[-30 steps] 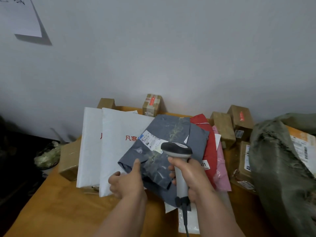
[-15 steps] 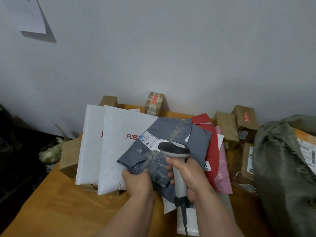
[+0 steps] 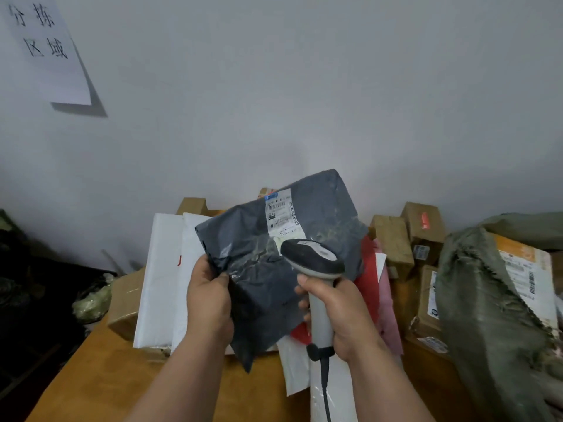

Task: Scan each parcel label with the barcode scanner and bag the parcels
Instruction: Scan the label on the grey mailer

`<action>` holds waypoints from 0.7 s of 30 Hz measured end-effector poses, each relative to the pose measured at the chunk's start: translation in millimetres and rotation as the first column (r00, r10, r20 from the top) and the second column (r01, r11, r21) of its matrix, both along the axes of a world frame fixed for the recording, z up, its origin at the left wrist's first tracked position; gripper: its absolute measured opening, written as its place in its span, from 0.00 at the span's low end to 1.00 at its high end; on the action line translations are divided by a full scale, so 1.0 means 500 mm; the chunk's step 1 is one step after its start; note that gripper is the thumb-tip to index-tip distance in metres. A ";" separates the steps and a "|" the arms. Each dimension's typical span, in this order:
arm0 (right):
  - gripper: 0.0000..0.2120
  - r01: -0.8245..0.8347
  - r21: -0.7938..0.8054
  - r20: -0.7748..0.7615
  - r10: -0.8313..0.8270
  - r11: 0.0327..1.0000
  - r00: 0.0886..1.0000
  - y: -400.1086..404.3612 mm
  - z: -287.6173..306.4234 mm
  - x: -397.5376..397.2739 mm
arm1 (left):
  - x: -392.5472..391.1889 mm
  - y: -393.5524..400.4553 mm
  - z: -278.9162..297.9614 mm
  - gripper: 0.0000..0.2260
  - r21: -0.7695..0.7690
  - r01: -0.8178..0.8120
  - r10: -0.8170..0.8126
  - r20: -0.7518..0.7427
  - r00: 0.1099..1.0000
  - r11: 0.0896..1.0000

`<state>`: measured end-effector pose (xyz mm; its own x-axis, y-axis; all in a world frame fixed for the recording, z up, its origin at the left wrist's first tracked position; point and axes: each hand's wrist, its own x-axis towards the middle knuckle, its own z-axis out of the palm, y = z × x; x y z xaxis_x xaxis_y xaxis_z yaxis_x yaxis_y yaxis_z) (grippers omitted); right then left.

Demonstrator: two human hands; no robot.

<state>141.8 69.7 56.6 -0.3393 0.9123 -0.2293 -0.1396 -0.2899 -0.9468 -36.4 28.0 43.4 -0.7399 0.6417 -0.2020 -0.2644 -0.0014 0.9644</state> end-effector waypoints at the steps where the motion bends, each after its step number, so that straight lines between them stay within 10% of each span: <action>1: 0.06 -0.001 0.029 -0.017 0.001 1.000 1.000 -0.003 0.008 0.003 | 0.000 -0.001 0.011 0.20 0.014 0.005 -0.005 -0.018 1.000 1.000; 21: 0.15 0.117 0.249 -0.035 -0.112 0.961 0.993 -0.075 0.103 0.086 | 0.038 -0.048 0.058 0.22 0.119 0.009 -0.006 -0.033 0.999 0.993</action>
